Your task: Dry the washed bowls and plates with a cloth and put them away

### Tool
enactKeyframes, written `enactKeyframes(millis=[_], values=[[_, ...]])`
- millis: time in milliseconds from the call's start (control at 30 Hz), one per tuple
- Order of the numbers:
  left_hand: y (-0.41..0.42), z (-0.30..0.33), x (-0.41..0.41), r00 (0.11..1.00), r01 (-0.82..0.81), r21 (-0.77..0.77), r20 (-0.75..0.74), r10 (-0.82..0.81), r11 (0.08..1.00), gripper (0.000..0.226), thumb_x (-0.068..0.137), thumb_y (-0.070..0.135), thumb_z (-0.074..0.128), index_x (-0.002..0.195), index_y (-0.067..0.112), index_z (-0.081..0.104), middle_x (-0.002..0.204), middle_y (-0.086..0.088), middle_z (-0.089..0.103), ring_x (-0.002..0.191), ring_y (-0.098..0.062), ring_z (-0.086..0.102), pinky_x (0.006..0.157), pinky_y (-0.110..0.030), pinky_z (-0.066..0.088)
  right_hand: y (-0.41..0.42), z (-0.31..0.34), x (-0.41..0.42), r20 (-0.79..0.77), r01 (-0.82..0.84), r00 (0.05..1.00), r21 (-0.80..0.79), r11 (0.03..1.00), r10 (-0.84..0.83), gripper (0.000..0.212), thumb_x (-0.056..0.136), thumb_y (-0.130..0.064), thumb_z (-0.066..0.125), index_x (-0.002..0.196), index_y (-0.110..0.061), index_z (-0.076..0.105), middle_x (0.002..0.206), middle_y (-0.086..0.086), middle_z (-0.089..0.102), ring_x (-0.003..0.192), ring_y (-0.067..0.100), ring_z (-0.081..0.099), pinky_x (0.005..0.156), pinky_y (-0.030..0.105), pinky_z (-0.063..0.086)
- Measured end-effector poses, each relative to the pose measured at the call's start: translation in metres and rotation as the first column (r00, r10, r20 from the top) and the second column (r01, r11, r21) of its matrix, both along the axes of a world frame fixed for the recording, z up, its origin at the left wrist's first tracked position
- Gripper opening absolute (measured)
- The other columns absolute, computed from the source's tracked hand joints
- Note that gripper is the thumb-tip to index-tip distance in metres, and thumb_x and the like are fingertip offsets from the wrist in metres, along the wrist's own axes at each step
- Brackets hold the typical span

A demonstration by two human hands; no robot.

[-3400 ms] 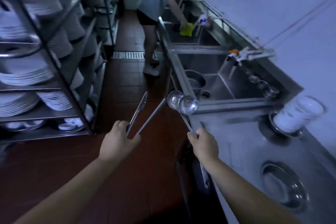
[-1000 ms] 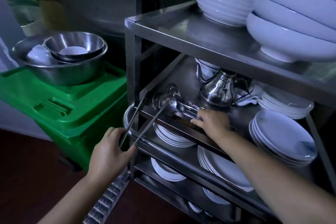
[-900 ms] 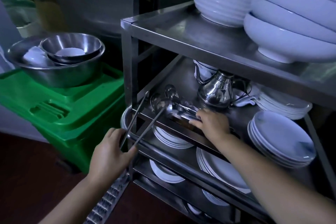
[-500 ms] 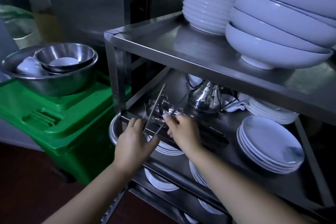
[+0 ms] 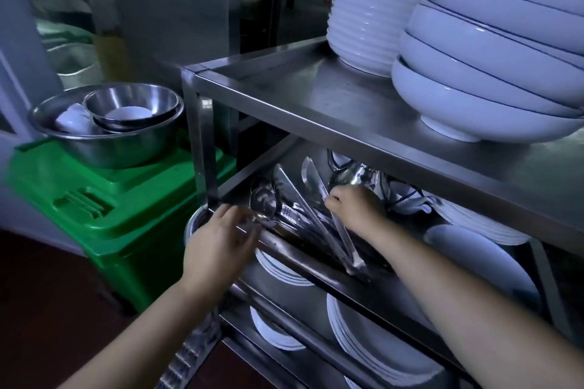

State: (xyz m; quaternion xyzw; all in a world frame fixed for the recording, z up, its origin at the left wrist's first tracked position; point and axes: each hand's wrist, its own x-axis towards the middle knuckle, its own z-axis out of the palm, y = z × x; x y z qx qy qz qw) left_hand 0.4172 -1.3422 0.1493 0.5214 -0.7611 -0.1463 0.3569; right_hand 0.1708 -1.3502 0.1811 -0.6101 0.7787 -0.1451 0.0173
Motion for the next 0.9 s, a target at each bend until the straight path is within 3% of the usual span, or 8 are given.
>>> enactKeyframes(millis=[100, 167, 267, 367, 500, 633, 800, 900], values=[[-0.001, 0.000, 0.006, 0.998, -0.051, -0.018, 0.018, 0.052, 0.999, 0.014, 0.081, 0.032, 0.064, 0.095, 0.029, 0.063, 0.094, 0.011, 0.061, 0.077, -0.015, 0.061, 0.057, -0.026, 0.042, -0.012, 0.006, -0.004, -0.162, -0.114, 0.977, 0.152, 0.982, 0.139, 0.020, 0.090, -0.024, 0.051, 0.078, -0.013, 0.062, 0.075, 0.008, 0.056, 0.074, 0.025, 0.053, 0.058, 0.028, 0.031], [-0.001, -0.002, 0.010, 0.996, -0.080, -0.017, 0.043, 0.081, 0.997, 0.014, 0.081, 0.033, 0.063, 0.095, 0.029, 0.063, 0.094, 0.012, 0.061, 0.078, -0.017, 0.062, 0.055, -0.026, 0.041, -0.019, 0.006, -0.002, -0.258, -0.152, 0.942, 0.236, 0.960, 0.213, 0.018, 0.093, -0.021, 0.050, 0.086, -0.016, 0.066, 0.080, 0.008, 0.055, 0.076, 0.024, 0.054, 0.057, 0.026, 0.029], [0.000, -0.007, 0.014, 0.990, -0.122, -0.026, 0.071, 0.123, 0.992, 0.015, 0.081, 0.035, 0.062, 0.091, 0.025, 0.064, 0.095, 0.010, 0.061, 0.072, -0.020, 0.063, 0.052, -0.027, 0.042, -0.027, -0.001, 0.001, -0.347, -0.151, 0.900, 0.317, 0.936, 0.262, 0.019, 0.093, -0.016, 0.048, 0.078, -0.017, 0.059, 0.083, 0.010, 0.056, 0.077, 0.022, 0.053, 0.048, 0.021, 0.020], [0.002, -0.010, 0.015, 0.981, -0.161, -0.014, 0.112, 0.161, 0.987, 0.014, 0.083, 0.036, 0.062, 0.089, 0.024, 0.065, 0.098, 0.010, 0.062, 0.071, -0.020, 0.063, 0.051, -0.026, 0.043, -0.033, -0.013, 0.000, -0.333, -0.133, 0.906, 0.362, 0.923, 0.261, 0.028, 0.093, -0.012, 0.044, 0.065, -0.015, 0.042, 0.088, 0.013, 0.058, 0.078, 0.020, 0.052, 0.051, 0.022, 0.022], [0.006, -0.011, 0.010, 0.980, -0.158, 0.010, 0.126, 0.156, 0.987, 0.010, 0.083, 0.034, 0.063, 0.088, 0.026, 0.066, 0.098, 0.010, 0.065, 0.073, -0.019, 0.063, 0.051, -0.023, 0.036, -0.036, -0.028, -0.009, -0.379, -0.177, 0.885, 0.264, 0.948, 0.270, 0.022, 0.096, -0.026, 0.045, 0.098, -0.015, 0.065, 0.100, 0.011, 0.069, 0.091, 0.029, 0.064, 0.065, 0.026, 0.032], [0.003, -0.013, 0.001, 0.979, -0.101, 0.030, 0.180, 0.094, 0.994, 0.010, 0.083, 0.031, 0.061, 0.090, 0.026, 0.066, 0.093, 0.010, 0.063, 0.079, -0.017, 0.062, 0.053, -0.023, 0.033, -0.026, -0.041, -0.019, -0.395, -0.215, 0.888, 0.100, 0.972, 0.237, 0.036, 0.096, -0.048, 0.048, 0.092, -0.017, 0.066, 0.088, 0.008, 0.071, 0.084, 0.027, 0.066, 0.062, 0.027, 0.038], [-0.013, -0.007, -0.018, 0.973, 0.067, -0.001, 0.221, -0.065, 0.998, 0.013, 0.085, 0.031, 0.059, 0.093, 0.024, 0.066, 0.094, 0.007, 0.065, 0.084, -0.018, 0.064, 0.061, -0.028, 0.046, 0.016, -0.030, -0.011, -0.367, -0.161, 0.927, -0.194, 0.968, 0.081, 0.024, 0.071, -0.022, 0.081, 0.058, -0.011, 0.064, 0.056, 0.009, 0.063, 0.053, 0.028, 0.064, 0.045, 0.025, 0.041], [-0.016, -0.001, -0.036, 0.949, 0.205, -0.058, 0.258, -0.183, 0.977, 0.012, 0.085, 0.031, 0.059, 0.087, 0.022, 0.067, 0.090, 0.003, 0.066, 0.080, -0.024, 0.065, 0.058, -0.033, 0.050, 0.051, -0.020, -0.004, -0.359, -0.078, 0.933, -0.134, 0.988, 0.025, 0.017, 0.081, -0.018, 0.069, 0.066, -0.009, 0.068, 0.066, 0.012, 0.067, 0.065, 0.030, 0.066, 0.052, 0.033, 0.048]])
